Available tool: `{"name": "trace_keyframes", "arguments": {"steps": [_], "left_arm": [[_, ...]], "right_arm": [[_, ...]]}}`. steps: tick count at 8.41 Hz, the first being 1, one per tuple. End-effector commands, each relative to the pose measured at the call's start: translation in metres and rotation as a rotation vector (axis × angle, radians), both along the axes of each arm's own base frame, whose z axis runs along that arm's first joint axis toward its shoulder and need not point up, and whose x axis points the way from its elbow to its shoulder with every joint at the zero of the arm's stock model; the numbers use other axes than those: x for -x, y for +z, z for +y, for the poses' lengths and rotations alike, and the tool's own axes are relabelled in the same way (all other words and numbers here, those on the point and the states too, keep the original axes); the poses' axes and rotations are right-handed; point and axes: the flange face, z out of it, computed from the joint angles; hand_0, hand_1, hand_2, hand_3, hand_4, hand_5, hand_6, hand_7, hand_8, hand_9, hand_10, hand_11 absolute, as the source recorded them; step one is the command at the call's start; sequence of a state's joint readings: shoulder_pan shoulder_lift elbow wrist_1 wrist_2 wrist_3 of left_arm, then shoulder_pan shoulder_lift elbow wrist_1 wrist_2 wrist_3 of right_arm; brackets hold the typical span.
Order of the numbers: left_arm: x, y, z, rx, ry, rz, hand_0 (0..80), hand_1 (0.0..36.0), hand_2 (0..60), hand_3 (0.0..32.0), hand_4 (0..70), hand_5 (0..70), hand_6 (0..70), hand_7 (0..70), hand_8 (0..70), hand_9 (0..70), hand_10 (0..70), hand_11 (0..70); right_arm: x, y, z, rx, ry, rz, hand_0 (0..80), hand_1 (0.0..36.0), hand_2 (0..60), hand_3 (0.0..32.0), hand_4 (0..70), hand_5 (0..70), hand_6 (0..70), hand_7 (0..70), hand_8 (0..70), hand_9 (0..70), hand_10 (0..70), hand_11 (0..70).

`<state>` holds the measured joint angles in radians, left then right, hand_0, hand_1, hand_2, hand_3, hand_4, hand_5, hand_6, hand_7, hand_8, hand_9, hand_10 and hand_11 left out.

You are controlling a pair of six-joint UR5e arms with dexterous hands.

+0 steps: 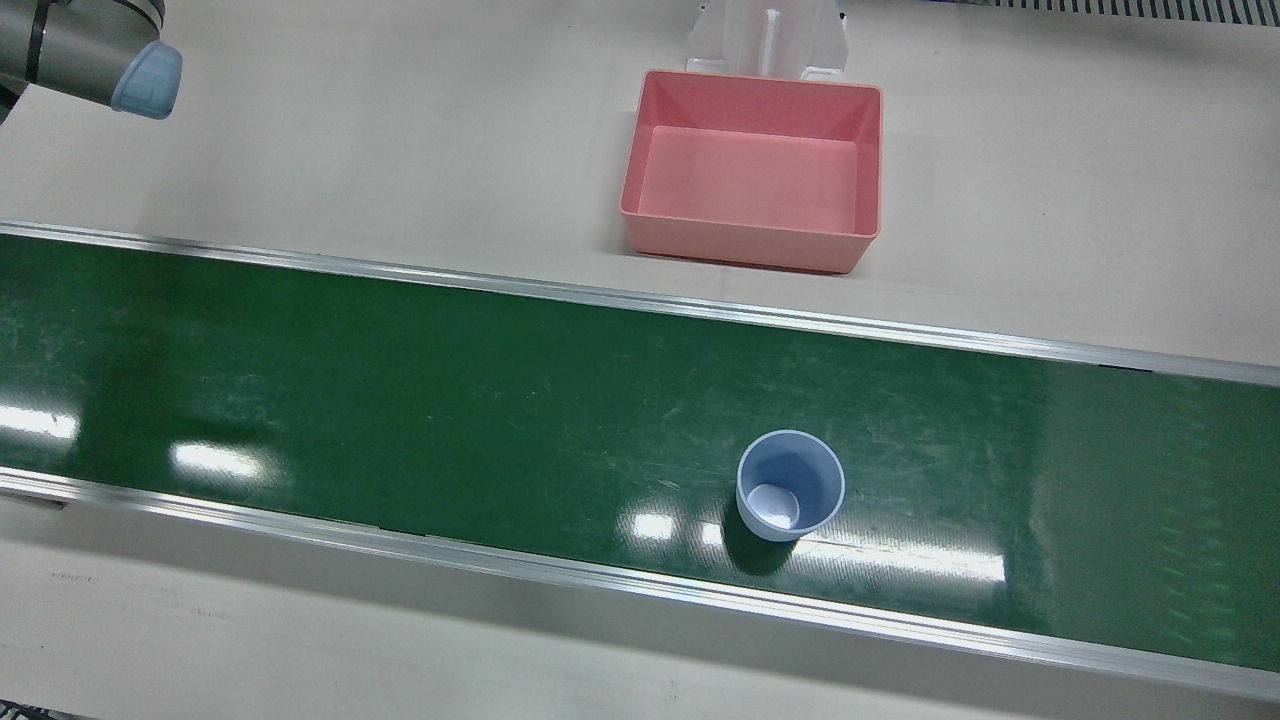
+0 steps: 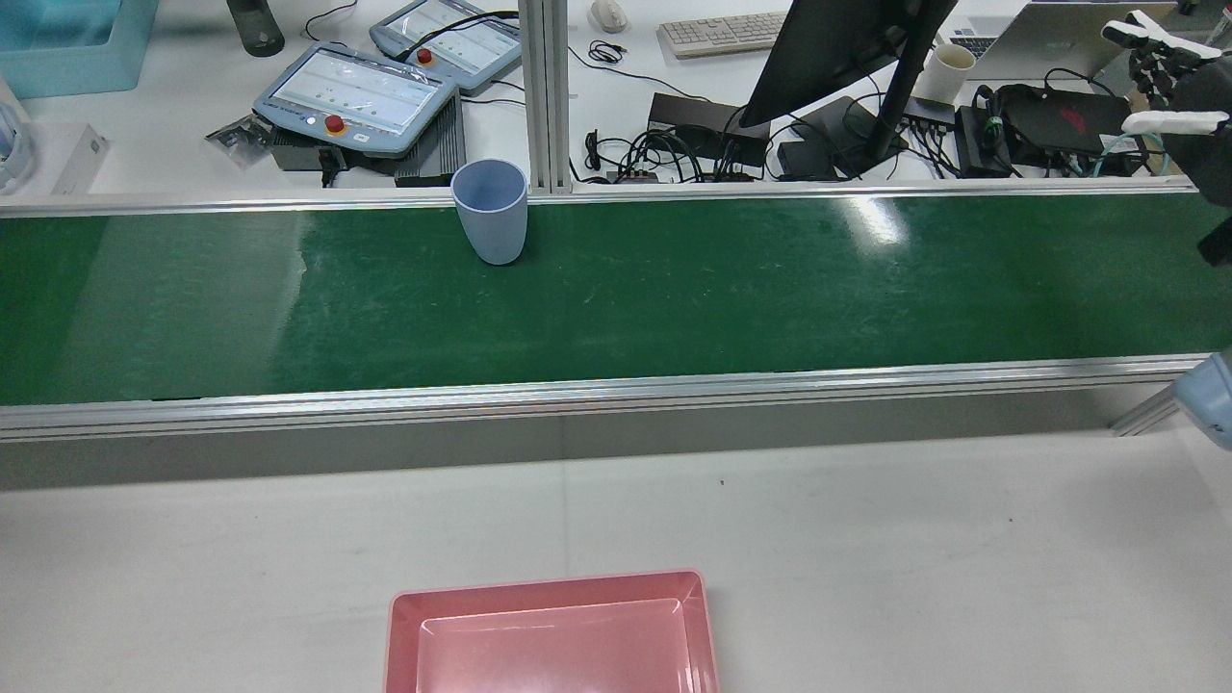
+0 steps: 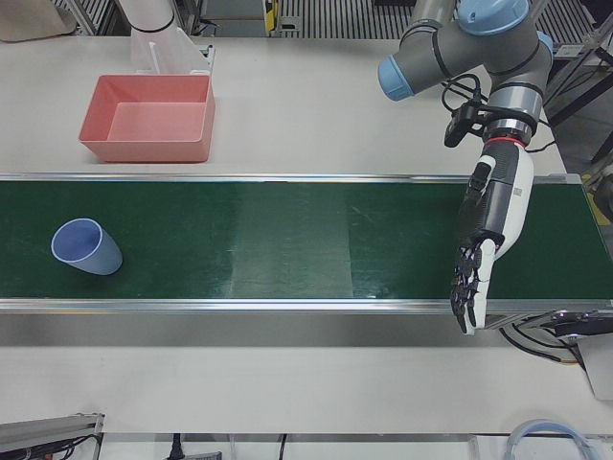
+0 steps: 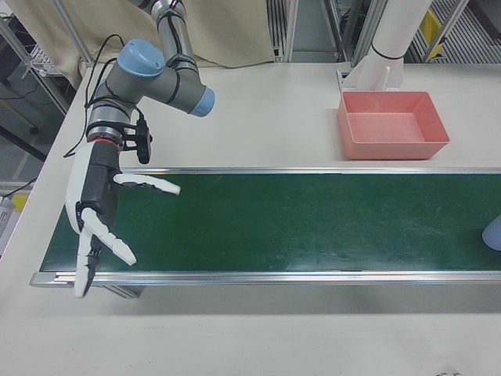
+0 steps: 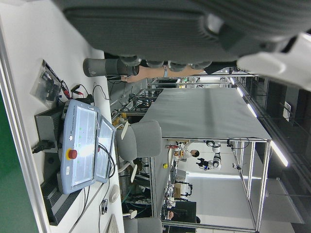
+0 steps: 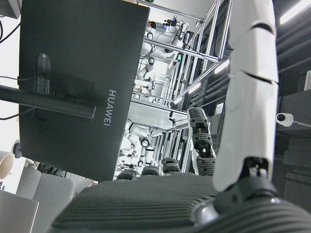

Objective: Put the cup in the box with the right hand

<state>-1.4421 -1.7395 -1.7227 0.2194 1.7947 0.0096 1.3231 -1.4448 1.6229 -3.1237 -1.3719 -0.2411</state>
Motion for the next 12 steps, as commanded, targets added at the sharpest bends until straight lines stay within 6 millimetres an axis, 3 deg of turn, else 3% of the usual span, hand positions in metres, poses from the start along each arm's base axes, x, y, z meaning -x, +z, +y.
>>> {"name": "trace_keyframes", "arguments": {"steps": [1,2,3,5,7,8,9,10,11,12], "left_arm": [[0.0,0.0,0.0,0.001,0.0,-0.001,0.0,0.0,0.0,0.0,0.0,0.0,0.0,0.0,0.0,0.0,0.0,0.0],[0.0,0.0,0.0,0.001,0.0,-0.001,0.0,0.0,0.0,0.0,0.0,0.0,0.0,0.0,0.0,0.0,0.0,0.0],[0.0,0.0,0.0,0.001,0.0,-0.001,0.0,0.0,0.0,0.0,0.0,0.0,0.0,0.0,0.0,0.0,0.0,0.0],[0.0,0.0,0.0,0.001,0.0,-0.001,0.0,0.0,0.0,0.0,0.0,0.0,0.0,0.0,0.0,0.0,0.0,0.0],[0.0,0.0,0.0,0.001,0.0,-0.001,0.0,0.0,0.0,0.0,0.0,0.0,0.0,0.0,0.0,0.0,0.0,0.0],[0.0,0.0,0.0,0.001,0.0,-0.001,0.0,0.0,0.0,0.0,0.0,0.0,0.0,0.0,0.0,0.0,0.0,0.0],[0.0,0.0,0.0,0.001,0.0,-0.001,0.0,0.0,0.0,0.0,0.0,0.0,0.0,0.0,0.0,0.0,0.0,0.0],[0.0,0.0,0.0,0.001,0.0,-0.001,0.0,0.0,0.0,0.0,0.0,0.0,0.0,0.0,0.0,0.0,0.0,0.0],[0.0,0.0,0.0,0.001,0.0,-0.001,0.0,0.0,0.0,0.0,0.0,0.0,0.0,0.0,0.0,0.0,0.0,0.0],[0.0,0.0,0.0,0.0,0.0,-0.001,0.0,0.0,0.0,0.0,0.0,0.0,0.0,0.0,0.0,0.0,0.0,0.0]], "right_arm": [[0.02,-0.007,0.001,-0.006,-0.037,-0.003,48.9,11.6,5.5,0.0,5.6,3.0,2.9,13.1,0.0,1.2,0.0,0.0],[0.024,-0.006,0.001,-0.003,-0.044,-0.004,51.5,9.8,1.1,0.0,8.0,3.4,3.7,16.3,0.0,1.8,0.0,0.0],[0.03,-0.006,0.002,-0.003,-0.055,-0.004,53.1,13.6,2.8,0.0,6.1,4.2,4.2,17.9,0.0,2.1,0.0,0.0],[0.032,-0.006,0.002,-0.002,-0.058,-0.004,57.9,14.2,0.0,0.0,7.8,5.2,4.7,19.6,0.0,2.5,0.0,0.0],[0.04,-0.007,0.001,-0.003,-0.068,-0.005,56.9,16.9,2.6,0.0,5.9,5.3,5.0,21.3,0.0,2.8,0.0,0.0],[0.043,-0.01,0.002,-0.007,-0.075,-0.006,57.9,15.2,0.0,0.0,7.5,5.3,5.1,21.8,0.0,2.9,0.0,0.0],[0.045,-0.01,0.002,-0.009,-0.078,-0.006,57.4,16.4,1.6,0.0,6.6,5.4,5.3,22.4,0.0,3.0,0.0,0.0],[0.045,-0.01,0.002,-0.009,-0.078,-0.008,55.3,19.6,7.3,0.0,4.1,5.4,5.2,22.3,0.0,3.0,0.0,0.0],[0.045,-0.01,0.002,-0.009,-0.078,-0.008,54.8,19.6,7.9,0.0,4.1,5.3,5.3,22.7,0.0,3.1,0.0,0.0],[0.045,-0.013,0.002,-0.013,-0.078,-0.009,56.1,17.0,2.2,0.0,6.2,5.3,5.4,23.3,0.0,3.2,0.0,0.0]]}}
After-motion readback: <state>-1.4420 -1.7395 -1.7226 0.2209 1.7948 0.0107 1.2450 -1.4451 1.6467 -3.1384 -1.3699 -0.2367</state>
